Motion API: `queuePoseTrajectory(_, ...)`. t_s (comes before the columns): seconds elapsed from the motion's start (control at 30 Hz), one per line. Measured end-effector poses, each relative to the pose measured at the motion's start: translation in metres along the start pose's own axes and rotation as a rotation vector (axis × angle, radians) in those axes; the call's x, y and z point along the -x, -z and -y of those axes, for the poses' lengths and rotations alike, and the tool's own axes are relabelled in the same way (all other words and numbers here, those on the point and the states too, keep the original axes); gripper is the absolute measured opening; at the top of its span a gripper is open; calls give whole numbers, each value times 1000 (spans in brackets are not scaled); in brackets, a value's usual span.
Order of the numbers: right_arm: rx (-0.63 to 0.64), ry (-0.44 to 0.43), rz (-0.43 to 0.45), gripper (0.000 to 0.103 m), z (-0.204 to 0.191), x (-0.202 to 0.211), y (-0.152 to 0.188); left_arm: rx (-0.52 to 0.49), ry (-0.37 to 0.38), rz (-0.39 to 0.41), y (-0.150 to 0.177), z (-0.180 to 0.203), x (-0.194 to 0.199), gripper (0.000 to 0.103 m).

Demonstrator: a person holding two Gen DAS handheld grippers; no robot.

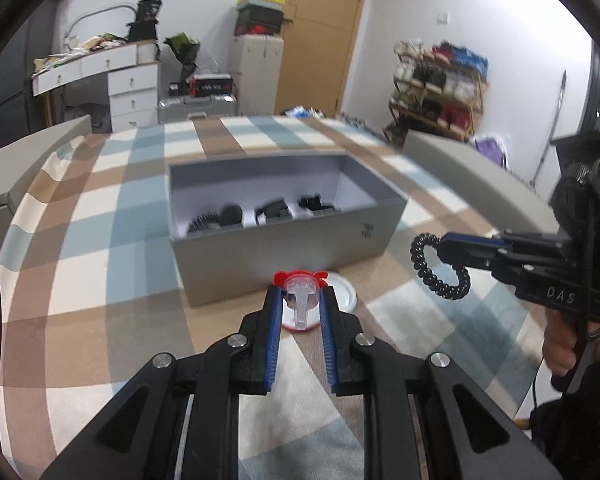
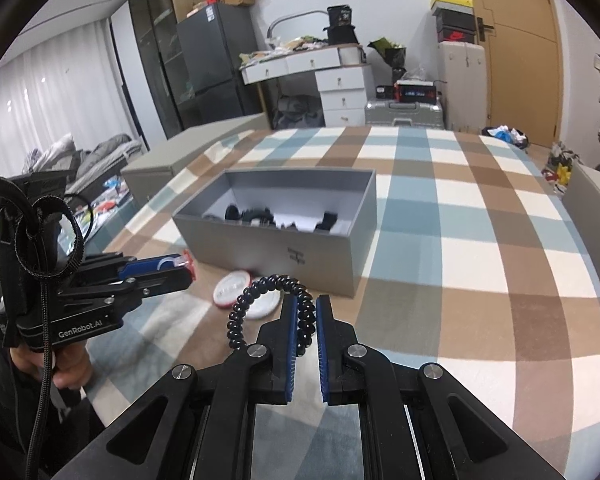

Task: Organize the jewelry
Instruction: 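Grasp the red-capped clear vial with the left gripper while the right holds the spiral tie, then carry the vial and the spiral tie over the grey box with both grippers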

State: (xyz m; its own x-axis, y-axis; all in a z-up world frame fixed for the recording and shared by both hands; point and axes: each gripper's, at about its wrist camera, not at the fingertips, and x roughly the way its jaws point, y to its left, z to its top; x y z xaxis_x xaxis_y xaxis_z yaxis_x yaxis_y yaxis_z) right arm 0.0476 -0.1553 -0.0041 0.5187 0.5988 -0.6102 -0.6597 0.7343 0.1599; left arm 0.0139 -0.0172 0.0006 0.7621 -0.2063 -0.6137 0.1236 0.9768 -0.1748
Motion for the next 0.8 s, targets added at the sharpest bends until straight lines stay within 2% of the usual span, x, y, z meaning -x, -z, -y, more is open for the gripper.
queuePoseTrajectory(0.17, -38, 3, 53, 8, 2, 7, -16, 17, -15, 55, -11, -4, 7, 13)
queuePoseTrajectory(0.4, -71, -4, 114, 9, 3, 7, -46, 4, -66, 79, -29, -9, 0, 13)
queuePoseTrajectory(0.63, -77, -11, 139, 8, 2, -1, -67, -2, -109, 116, -49, -17, -7, 13)
queuePoseTrajectory(0.8, -103, -28, 136, 9, 9, -14, -69, 13, -143, 112, -47, -29, -12, 13)
